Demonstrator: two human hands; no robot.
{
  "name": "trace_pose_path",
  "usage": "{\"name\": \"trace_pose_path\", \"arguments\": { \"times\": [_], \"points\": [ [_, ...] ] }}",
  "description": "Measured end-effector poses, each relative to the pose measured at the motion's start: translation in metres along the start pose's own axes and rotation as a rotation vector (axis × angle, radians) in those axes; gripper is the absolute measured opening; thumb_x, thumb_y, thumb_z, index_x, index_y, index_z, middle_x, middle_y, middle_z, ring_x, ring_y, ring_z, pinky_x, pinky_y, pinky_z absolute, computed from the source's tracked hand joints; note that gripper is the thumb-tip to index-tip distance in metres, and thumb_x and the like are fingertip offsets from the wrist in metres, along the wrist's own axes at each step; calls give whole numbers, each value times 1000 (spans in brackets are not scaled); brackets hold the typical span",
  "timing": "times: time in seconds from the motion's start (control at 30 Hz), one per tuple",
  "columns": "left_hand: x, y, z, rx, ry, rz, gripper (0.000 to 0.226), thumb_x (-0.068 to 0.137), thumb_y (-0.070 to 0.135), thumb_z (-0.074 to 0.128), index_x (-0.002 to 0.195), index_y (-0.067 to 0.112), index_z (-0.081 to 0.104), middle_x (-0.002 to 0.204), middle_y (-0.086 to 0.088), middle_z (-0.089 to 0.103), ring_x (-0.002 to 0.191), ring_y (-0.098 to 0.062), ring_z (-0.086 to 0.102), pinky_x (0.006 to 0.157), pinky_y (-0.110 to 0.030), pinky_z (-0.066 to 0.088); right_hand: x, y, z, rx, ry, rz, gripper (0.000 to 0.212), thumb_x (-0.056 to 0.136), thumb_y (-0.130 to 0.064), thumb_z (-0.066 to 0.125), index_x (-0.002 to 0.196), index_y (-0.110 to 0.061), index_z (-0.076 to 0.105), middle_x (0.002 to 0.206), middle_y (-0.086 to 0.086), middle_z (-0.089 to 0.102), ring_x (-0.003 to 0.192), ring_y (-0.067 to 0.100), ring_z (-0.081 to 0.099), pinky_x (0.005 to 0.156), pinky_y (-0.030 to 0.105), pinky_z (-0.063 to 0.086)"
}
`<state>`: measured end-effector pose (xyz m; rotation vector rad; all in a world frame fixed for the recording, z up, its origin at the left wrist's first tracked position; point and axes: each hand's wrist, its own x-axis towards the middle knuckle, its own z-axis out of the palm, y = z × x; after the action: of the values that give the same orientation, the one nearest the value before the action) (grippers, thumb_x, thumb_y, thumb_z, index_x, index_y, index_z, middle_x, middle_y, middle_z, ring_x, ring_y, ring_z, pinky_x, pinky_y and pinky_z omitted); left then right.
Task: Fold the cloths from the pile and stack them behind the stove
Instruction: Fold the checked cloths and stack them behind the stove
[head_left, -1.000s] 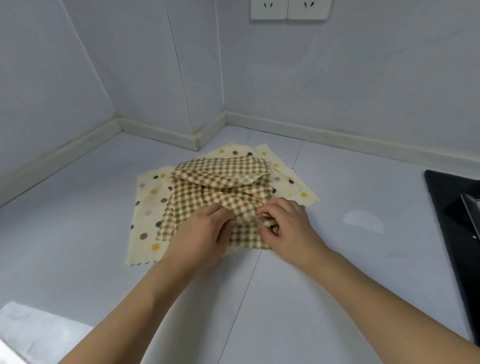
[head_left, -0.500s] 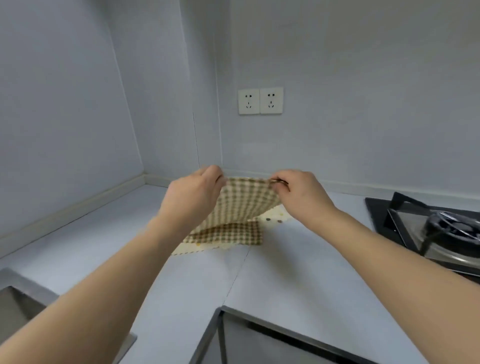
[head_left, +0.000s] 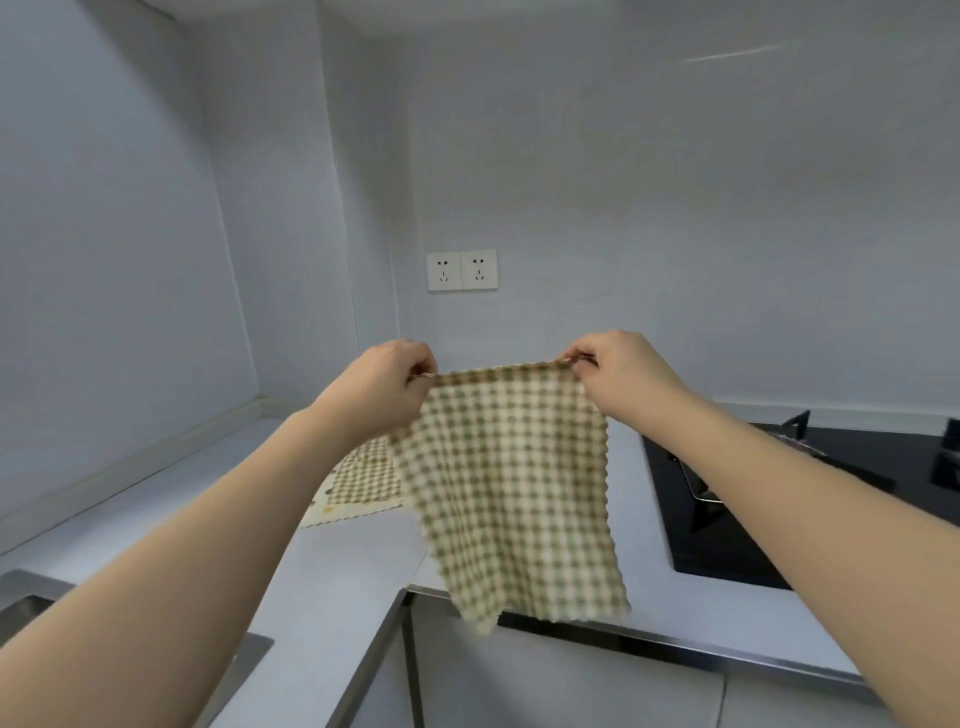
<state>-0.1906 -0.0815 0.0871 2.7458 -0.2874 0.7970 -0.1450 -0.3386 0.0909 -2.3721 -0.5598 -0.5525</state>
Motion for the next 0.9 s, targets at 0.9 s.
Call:
{"name": "trace_pose_path", "arguments": {
  "times": [0.9],
  "points": [
    [-105, -59, 178, -146, -142, 139, 26, 79, 18, 42, 86, 17, 68, 85, 9, 59, 79, -9, 52, 68, -24, 46, -84, 125, 159, -145, -263, -1, 32, 94, -4, 43, 109, -16, 69, 115, -5, 63, 106, 16, 55, 82, 22, 40]
  ]
}}
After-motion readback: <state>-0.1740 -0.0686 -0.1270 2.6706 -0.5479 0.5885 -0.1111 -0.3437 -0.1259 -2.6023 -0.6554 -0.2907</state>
